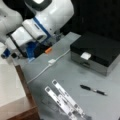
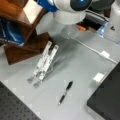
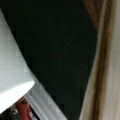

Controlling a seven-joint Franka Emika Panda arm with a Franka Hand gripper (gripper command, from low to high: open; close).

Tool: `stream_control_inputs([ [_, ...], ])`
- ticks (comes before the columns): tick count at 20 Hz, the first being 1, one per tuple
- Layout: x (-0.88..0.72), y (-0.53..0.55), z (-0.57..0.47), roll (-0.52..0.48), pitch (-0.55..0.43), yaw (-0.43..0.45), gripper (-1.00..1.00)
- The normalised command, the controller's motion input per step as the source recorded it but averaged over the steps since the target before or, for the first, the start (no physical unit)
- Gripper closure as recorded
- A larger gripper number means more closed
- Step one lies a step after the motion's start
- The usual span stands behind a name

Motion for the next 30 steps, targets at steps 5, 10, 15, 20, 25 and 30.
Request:
stream_control_inputs([
  [5, -0.07, 0.03, 0.02, -0.211, 0.019, 0.066, -1.00],
  [10, -0.04, -0.02, 0.05, -0.207, 0.041, 0.070, -1.00],
  [15, -0.02, -0.11, 0.01, -0.175, 0.063, 0.060, -1.00],
  [20, 0.00, -0.10, -0.05, -0.087, 0.047, 0.044, 1.00],
  [25, 0.03, -0.06, -0.09, -0.010, 0.019, 0.053, 1.00],
  [30, 0.06, -0.05, -0.04, -0.011, 0.041, 0.078, 1.00],
])
